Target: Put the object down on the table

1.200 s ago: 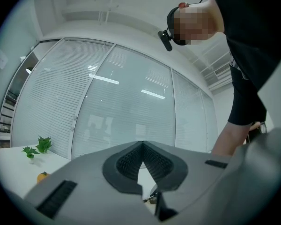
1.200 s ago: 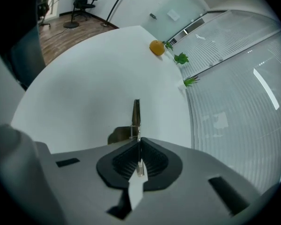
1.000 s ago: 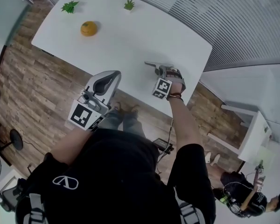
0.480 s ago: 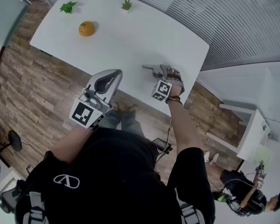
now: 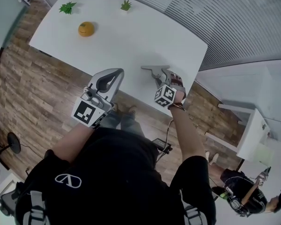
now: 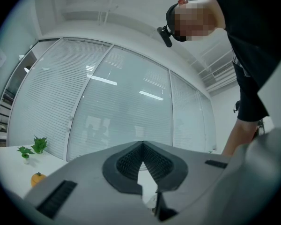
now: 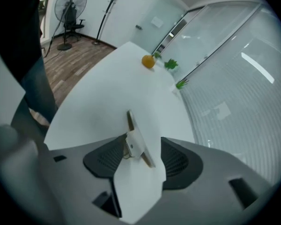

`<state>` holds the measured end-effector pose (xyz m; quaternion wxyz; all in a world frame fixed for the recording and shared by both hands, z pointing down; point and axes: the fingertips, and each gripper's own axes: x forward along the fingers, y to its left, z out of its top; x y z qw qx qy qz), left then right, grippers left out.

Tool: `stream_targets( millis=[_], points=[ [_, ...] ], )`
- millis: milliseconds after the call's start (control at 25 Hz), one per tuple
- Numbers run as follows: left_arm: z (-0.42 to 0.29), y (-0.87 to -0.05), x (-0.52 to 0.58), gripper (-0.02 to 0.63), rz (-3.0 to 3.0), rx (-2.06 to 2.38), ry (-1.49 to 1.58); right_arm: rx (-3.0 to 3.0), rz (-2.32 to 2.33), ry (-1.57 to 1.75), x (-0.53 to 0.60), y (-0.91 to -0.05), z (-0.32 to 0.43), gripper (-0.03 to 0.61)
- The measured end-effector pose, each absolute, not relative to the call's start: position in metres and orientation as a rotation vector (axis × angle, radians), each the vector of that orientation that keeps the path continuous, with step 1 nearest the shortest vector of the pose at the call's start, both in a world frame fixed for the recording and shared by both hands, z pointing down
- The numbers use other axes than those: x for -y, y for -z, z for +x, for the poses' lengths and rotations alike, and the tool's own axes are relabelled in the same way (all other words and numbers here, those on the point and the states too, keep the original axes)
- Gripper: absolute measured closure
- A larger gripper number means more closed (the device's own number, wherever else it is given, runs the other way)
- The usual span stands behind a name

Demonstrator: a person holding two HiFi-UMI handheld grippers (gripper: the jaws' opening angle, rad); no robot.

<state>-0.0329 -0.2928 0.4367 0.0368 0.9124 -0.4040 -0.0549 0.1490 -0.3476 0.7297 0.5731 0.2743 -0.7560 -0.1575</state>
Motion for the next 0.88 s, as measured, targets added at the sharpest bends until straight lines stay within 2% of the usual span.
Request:
stream_targets(
  millis=[200, 400, 480, 880],
  points=[
    [-0.024, -0.426, 0.296, 0.609, 2.824, 1.217, 0.193, 2.027, 1.024, 0.303, 0.345, -0.611, 0.132, 0.460],
    [-0.009, -0.406, 0.296, 0.609, 2.859, 1.191, 0.228, 2.263, 1.459, 0.141, 0.323, -0.505, 0.146, 0.518],
    [-0.003, -0.398, 0.297, 0.609, 2.874, 1.177, 0.247, 2.294, 1.594, 0.118, 0.310, -0.476, 0.158, 0.568],
    [0.017, -0.359, 0.290, 0.609, 2.941, 1.117, 0.311, 2.368, 1.937, 0.021, 0.253, -0.407, 0.192, 0.572]
  ],
)
